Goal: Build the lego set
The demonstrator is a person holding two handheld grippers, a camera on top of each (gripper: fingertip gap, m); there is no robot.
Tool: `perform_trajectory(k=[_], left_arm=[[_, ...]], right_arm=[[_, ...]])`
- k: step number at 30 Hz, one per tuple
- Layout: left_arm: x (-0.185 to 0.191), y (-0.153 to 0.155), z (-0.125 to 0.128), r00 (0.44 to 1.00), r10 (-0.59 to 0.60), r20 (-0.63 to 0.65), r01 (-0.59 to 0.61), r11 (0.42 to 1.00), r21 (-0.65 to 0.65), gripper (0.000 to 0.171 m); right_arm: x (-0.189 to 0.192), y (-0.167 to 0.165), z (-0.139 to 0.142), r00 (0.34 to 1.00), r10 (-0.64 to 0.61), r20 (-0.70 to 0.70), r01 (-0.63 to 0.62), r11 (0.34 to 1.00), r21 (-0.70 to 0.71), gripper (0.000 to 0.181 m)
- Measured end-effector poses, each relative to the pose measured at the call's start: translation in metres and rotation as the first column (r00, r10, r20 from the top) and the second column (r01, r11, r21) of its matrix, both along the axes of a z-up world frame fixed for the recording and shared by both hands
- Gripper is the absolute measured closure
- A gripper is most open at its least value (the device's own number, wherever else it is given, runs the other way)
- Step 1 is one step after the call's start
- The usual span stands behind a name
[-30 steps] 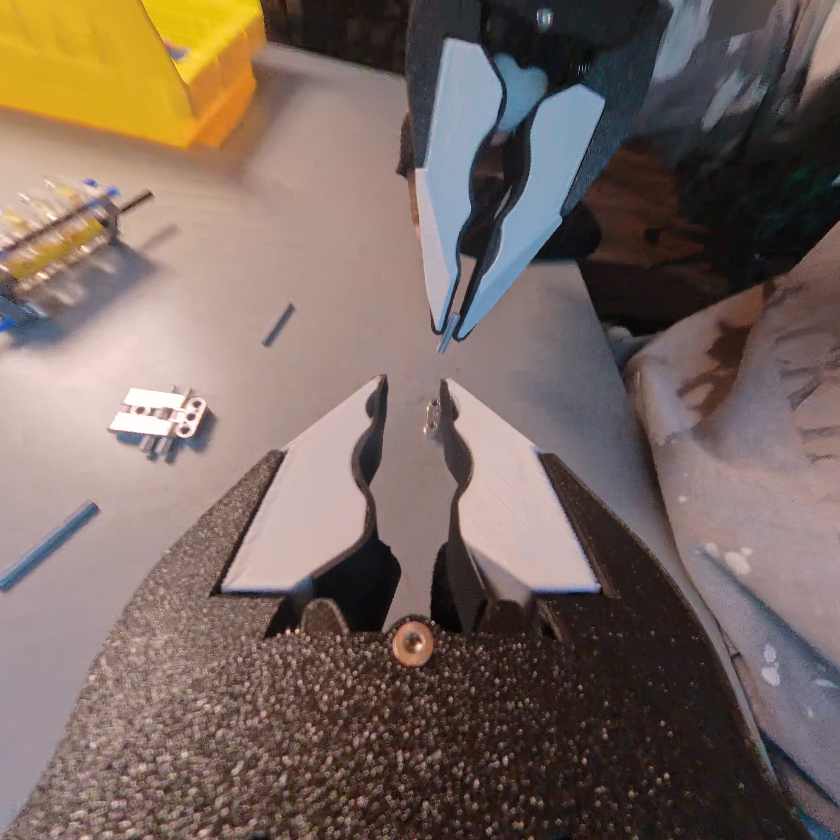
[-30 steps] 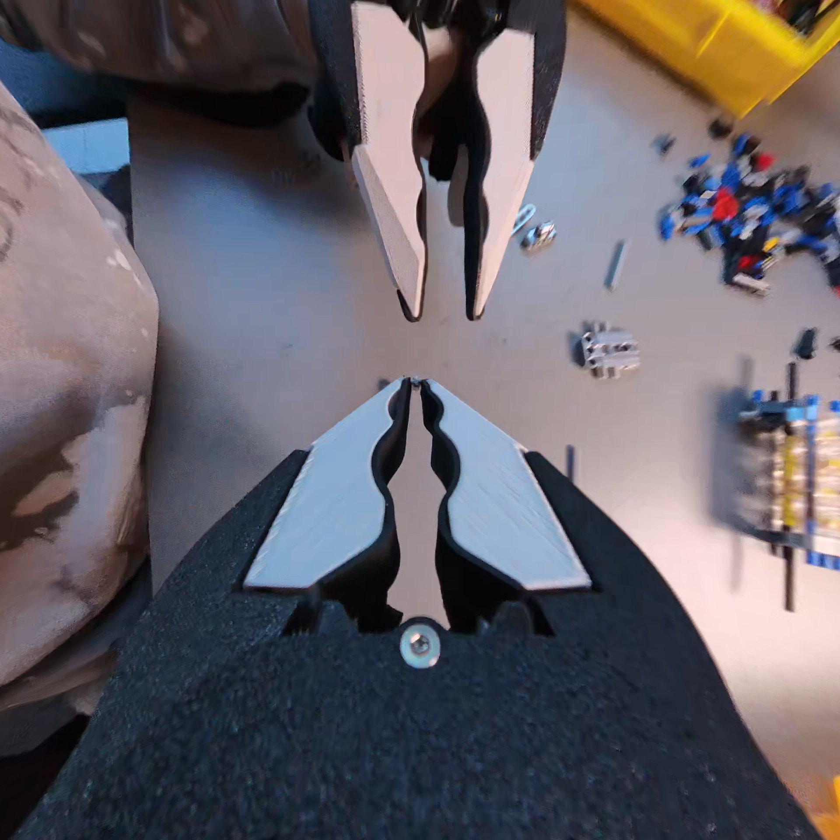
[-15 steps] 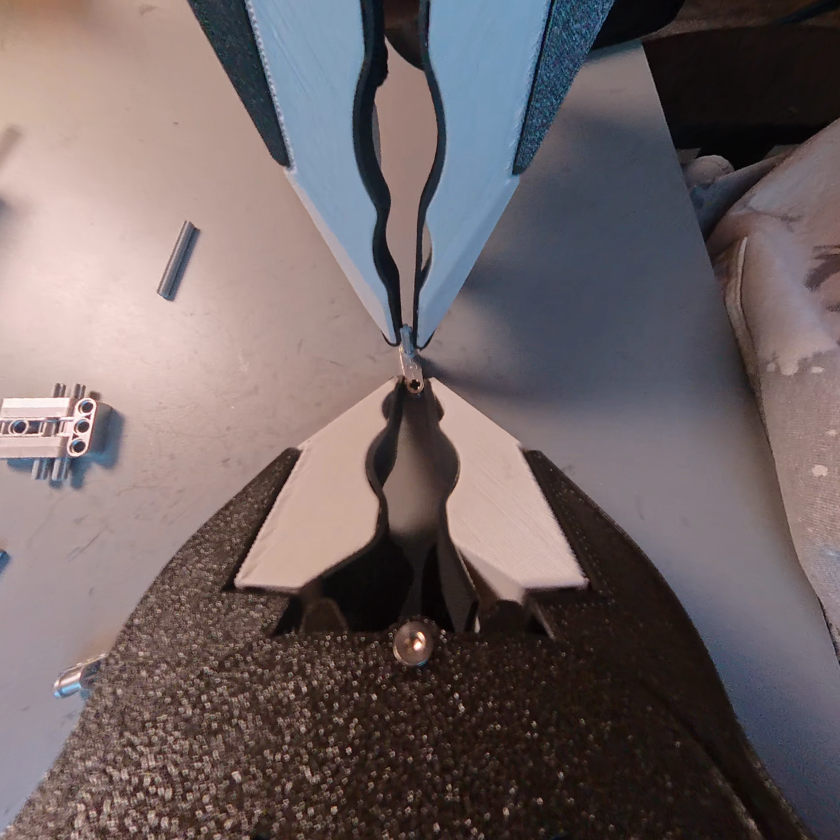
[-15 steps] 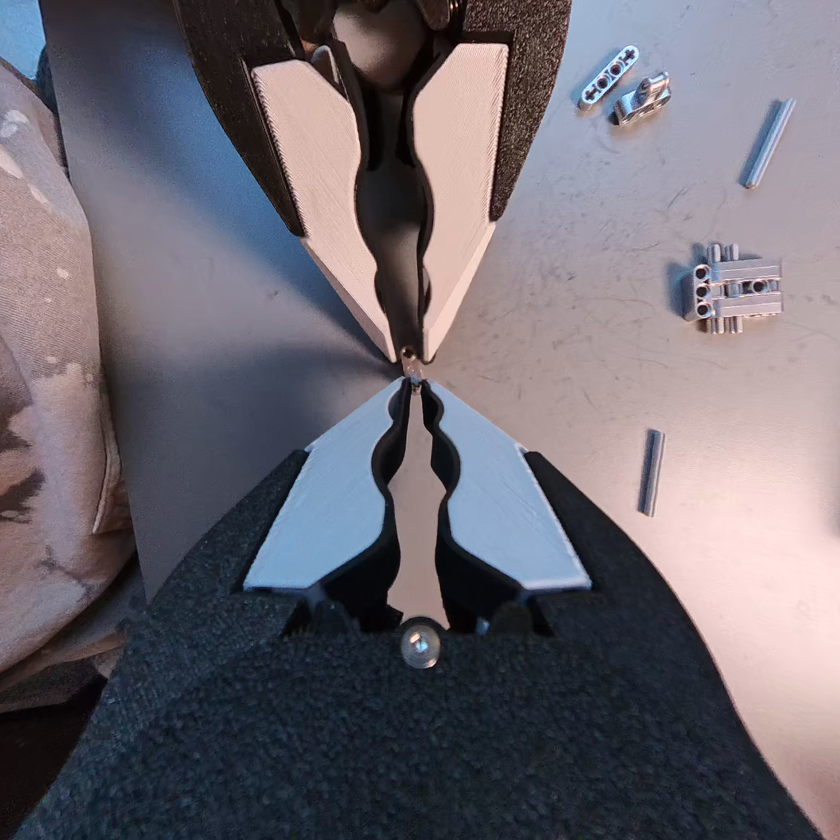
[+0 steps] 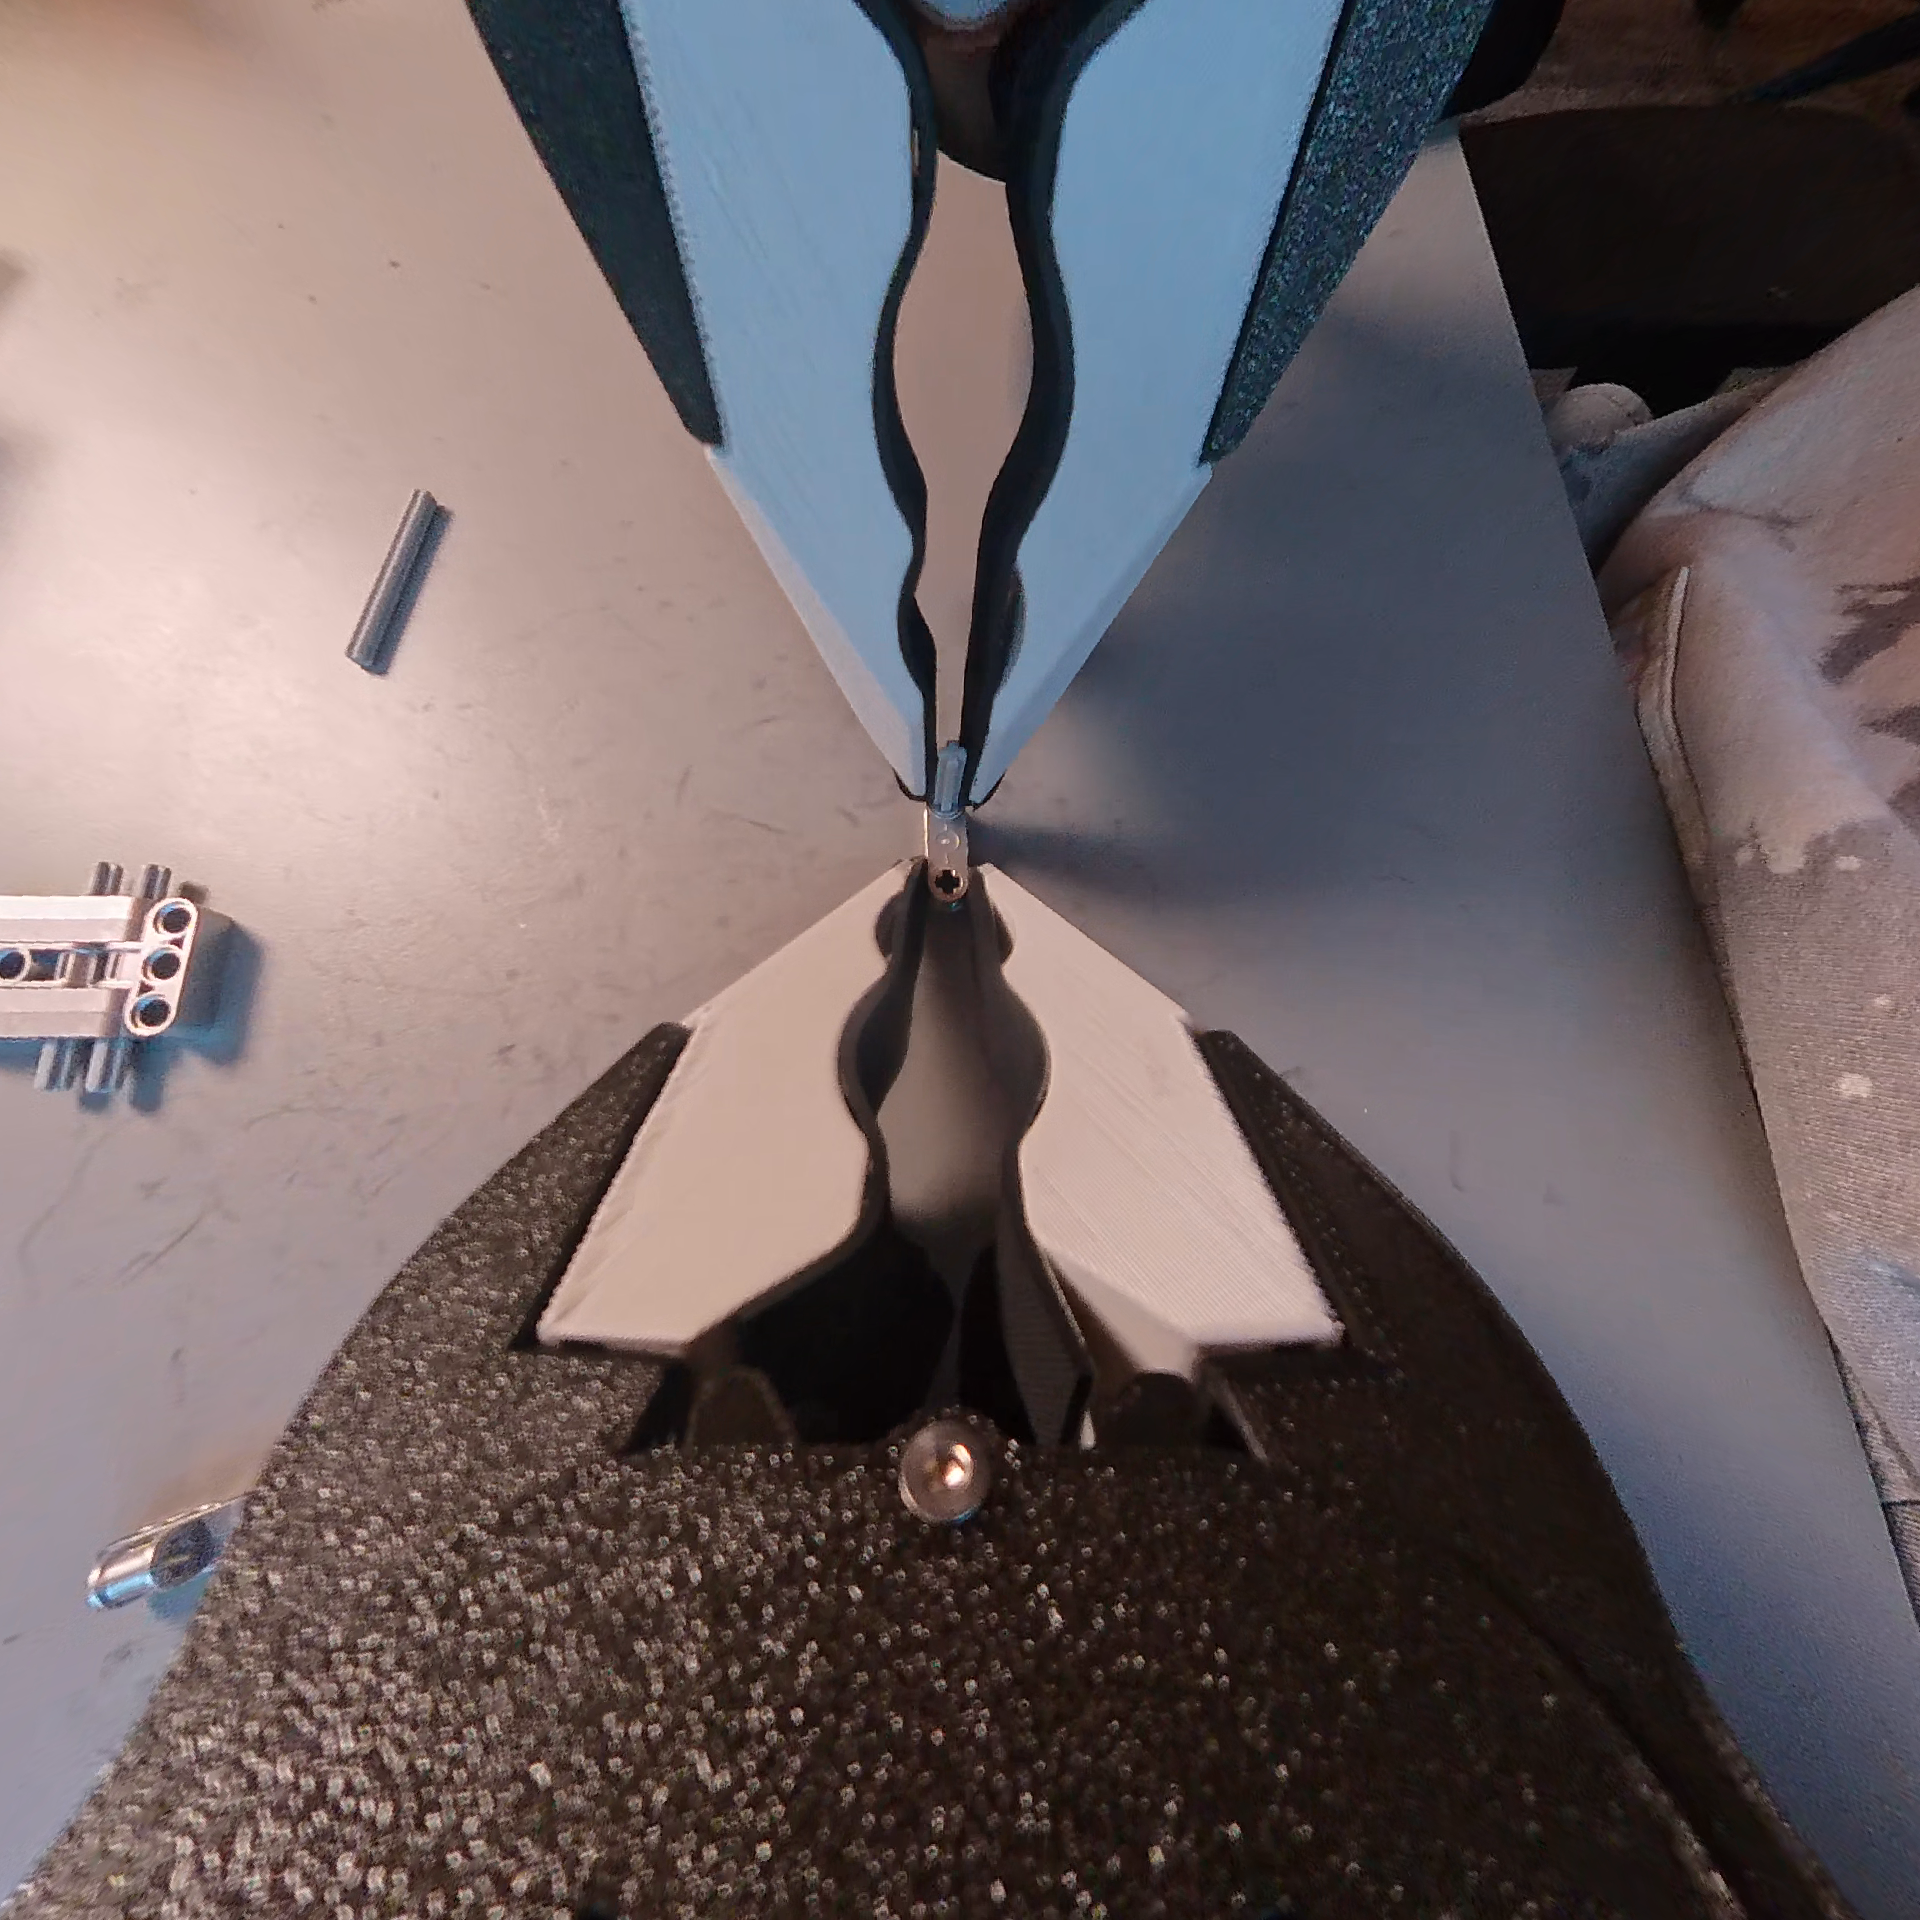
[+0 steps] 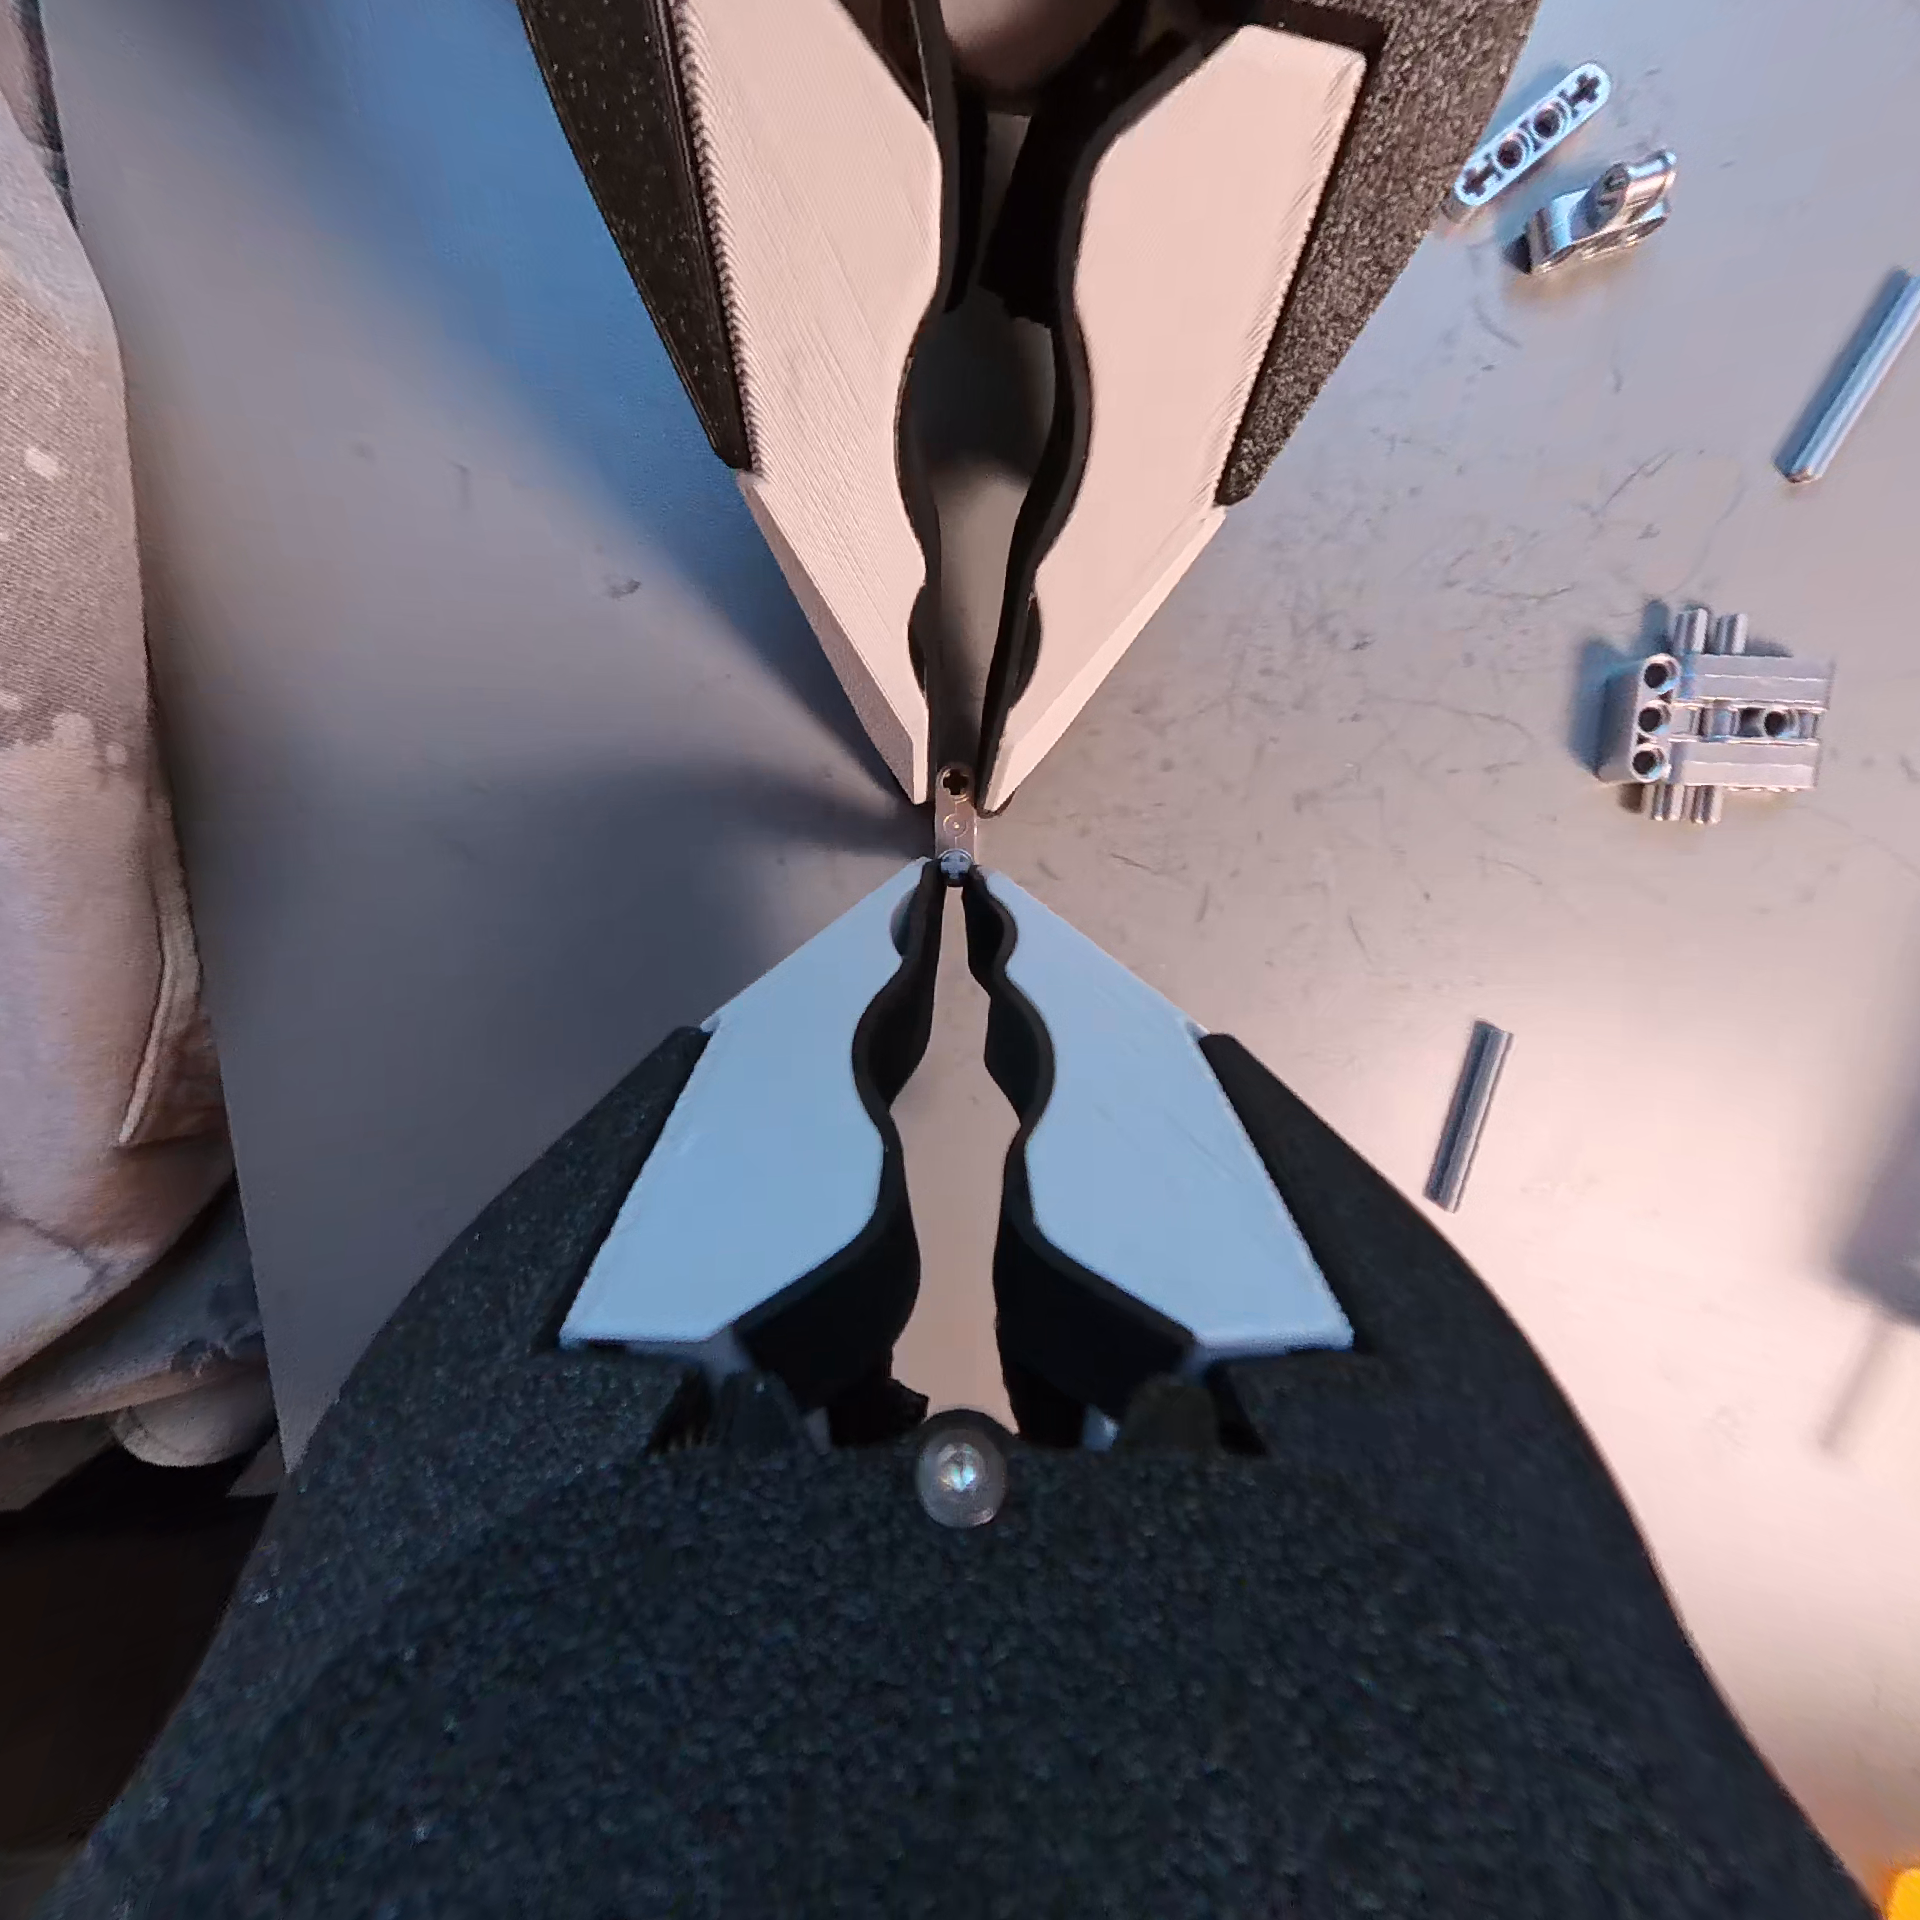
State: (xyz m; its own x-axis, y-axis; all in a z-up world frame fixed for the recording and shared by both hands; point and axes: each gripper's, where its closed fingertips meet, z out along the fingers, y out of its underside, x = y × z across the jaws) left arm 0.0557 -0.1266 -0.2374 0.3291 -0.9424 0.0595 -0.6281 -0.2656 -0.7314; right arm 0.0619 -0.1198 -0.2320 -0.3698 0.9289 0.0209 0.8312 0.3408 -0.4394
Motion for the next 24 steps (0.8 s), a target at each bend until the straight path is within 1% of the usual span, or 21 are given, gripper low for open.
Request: perform_trajectory(k=[4, 8, 10, 13, 15, 19, 21, 24], left_arm=[[0.000, 0.000, 0.000, 1.000, 0.003, 0.007, -0.003, 1.000, -0.009, 0.166], [0.000, -0.001, 0.002, 1.000, 0.001, 0.031, -0.001, 1.000, -0.026, 0.166], [0.001, -0.002, 0.012, 0.994, 0.015, 0.112, -0.007, 0.997, -0.076, 0.165], [0.003, 0.001, 0.031, 0.967, 0.061, 0.247, -0.023, 0.988, -0.156, 0.162], [0.005, 0.003, 0.036, 0.951, 0.096, 0.294, -0.035, 0.978, -0.207, 0.161], [0.007, 0.006, 0.033, 0.947, 0.137, 0.290, -0.062, 0.965, -0.254, 0.162], [0.004, 0.009, 0.027, 0.954, 0.161, 0.255, -0.095, 0.963, -0.253, 0.167], [0.005, 0.007, 0.027, 0.956, 0.149, 0.251, -0.088, 0.967, -0.238, 0.171]], right_arm=[[0.000, 0.000, 0.000, 1.000, 0.014, 0.020, -0.014, 1.000, 0.017, 0.180], [-0.001, -0.001, 0.000, 1.000, -0.001, 0.010, 0.001, 1.000, 0.007, 0.180], [-0.002, -0.002, 0.000, 1.000, -0.010, 0.001, 0.010, 1.000, 0.002, 0.180], [-0.003, -0.002, 0.000, 1.000, -0.020, -0.007, 0.020, 1.000, 0.004, 0.180], [-0.004, -0.002, 0.000, 1.000, -0.027, -0.015, 0.027, 1.000, 0.004, 0.180], [-0.005, -0.003, 0.000, 1.000, -0.025, -0.017, 0.025, 1.000, 0.008, 0.180], [-0.006, -0.003, 0.000, 0.999, -0.026, -0.021, 0.026, 1.000, 0.003, 0.180], [-0.006, -0.004, 0.000, 0.999, -0.028, -0.023, 0.028, 1.000, -0.003, 0.180]])
